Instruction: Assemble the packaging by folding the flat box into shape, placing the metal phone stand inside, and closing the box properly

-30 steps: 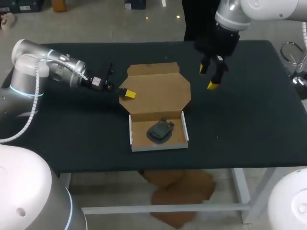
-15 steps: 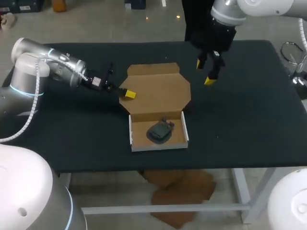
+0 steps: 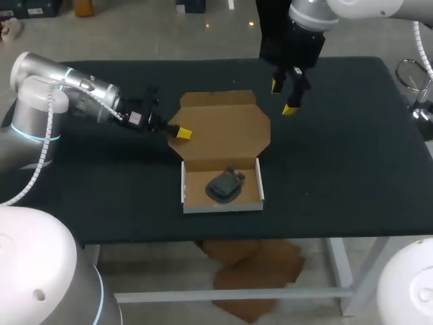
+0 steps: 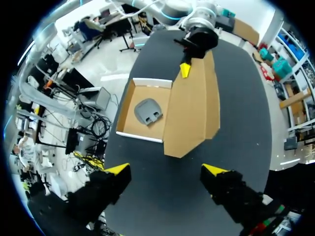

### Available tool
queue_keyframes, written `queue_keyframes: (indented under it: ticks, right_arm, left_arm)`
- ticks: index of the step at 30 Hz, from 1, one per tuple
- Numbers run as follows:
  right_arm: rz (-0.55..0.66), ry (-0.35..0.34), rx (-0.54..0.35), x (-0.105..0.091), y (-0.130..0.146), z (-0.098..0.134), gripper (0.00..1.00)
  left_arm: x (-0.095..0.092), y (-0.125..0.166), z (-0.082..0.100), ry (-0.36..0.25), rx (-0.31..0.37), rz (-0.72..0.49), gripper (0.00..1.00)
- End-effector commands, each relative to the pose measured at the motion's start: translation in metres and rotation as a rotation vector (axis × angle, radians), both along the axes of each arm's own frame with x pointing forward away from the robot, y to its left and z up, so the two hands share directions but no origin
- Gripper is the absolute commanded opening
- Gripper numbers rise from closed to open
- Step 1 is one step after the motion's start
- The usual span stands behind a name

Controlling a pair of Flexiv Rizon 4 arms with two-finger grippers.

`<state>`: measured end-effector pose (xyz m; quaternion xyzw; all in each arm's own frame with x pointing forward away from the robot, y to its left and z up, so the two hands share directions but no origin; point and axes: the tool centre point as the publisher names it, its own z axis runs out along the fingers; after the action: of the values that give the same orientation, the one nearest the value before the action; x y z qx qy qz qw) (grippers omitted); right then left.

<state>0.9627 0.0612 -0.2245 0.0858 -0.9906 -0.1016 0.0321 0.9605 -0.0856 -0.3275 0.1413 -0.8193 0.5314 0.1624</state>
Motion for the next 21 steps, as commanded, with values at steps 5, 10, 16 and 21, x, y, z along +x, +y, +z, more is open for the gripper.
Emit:
queue_keyframes:
  ticks: [5, 10, 16, 21]
  right_arm:
    - [0.002, -0.001, -0.007, 0.003, 0.004, 0.006, 1.00]
    - [0.000, -0.009, -0.005, 0.004, 0.004, 0.010, 1.00]
    - [0.002, -0.015, -0.007, 0.006, 0.007, 0.013, 1.00]
    - [0.006, -0.019, -0.009, 0.006, 0.010, 0.014, 1.00]
  left_arm:
    - [-0.016, 0.002, 0.006, -0.140, 0.021, 0.050, 0.00]
    - [-0.021, 0.001, 0.009, -0.201, 0.020, 0.039, 0.00]
    - [-0.027, 0.001, 0.010, -0.273, 0.029, 0.028, 0.00]
    - [-0.032, 0.001, 0.009, -0.331, 0.039, 0.025, 0.00]
